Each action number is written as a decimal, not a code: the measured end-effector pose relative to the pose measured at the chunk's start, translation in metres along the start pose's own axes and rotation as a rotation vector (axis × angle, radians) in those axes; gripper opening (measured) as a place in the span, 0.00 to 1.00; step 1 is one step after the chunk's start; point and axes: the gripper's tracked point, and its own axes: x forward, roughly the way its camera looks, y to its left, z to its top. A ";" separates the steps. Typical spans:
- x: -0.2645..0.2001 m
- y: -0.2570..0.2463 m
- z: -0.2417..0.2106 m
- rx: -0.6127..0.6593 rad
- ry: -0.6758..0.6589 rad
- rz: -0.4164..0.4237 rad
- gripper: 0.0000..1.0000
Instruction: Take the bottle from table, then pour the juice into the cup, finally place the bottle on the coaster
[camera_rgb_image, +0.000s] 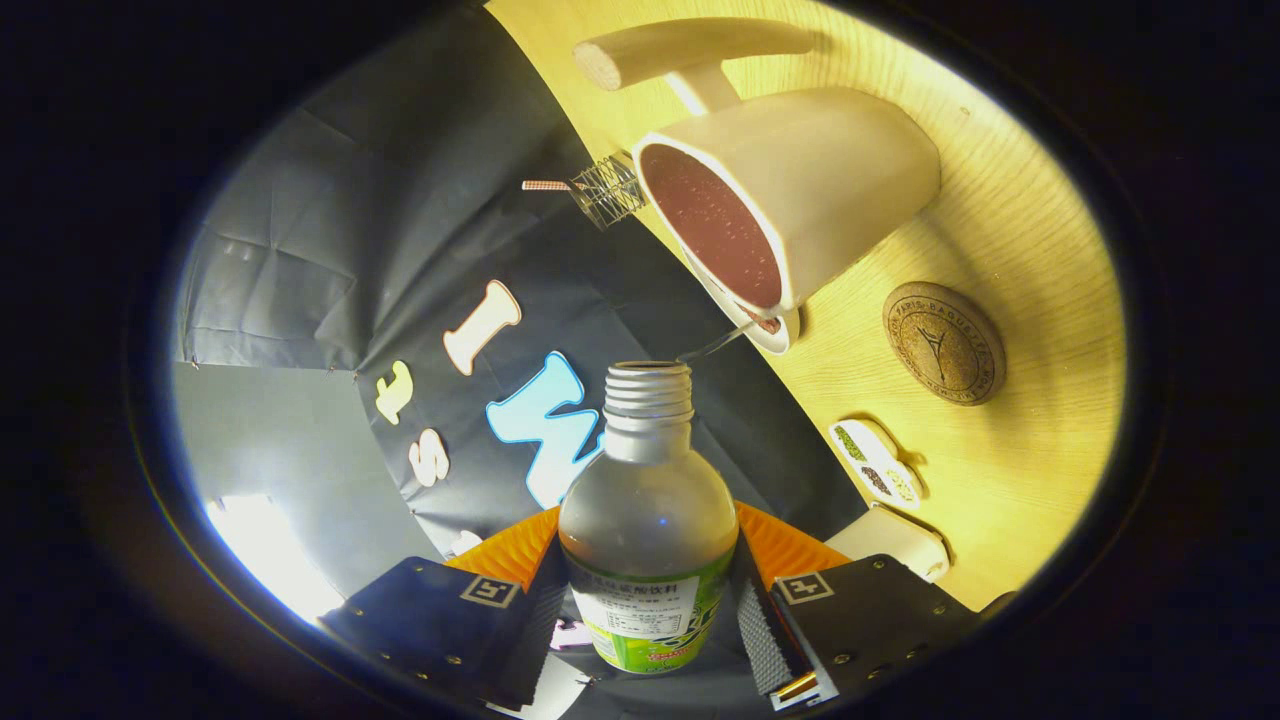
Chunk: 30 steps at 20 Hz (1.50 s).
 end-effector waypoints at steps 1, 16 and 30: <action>0.001 -0.001 0.002 0.005 -0.003 0.002 0.78; -0.003 -0.007 0.020 -0.006 -0.013 -0.006 0.78; -0.004 -0.008 0.038 -0.203 0.005 -0.049 0.78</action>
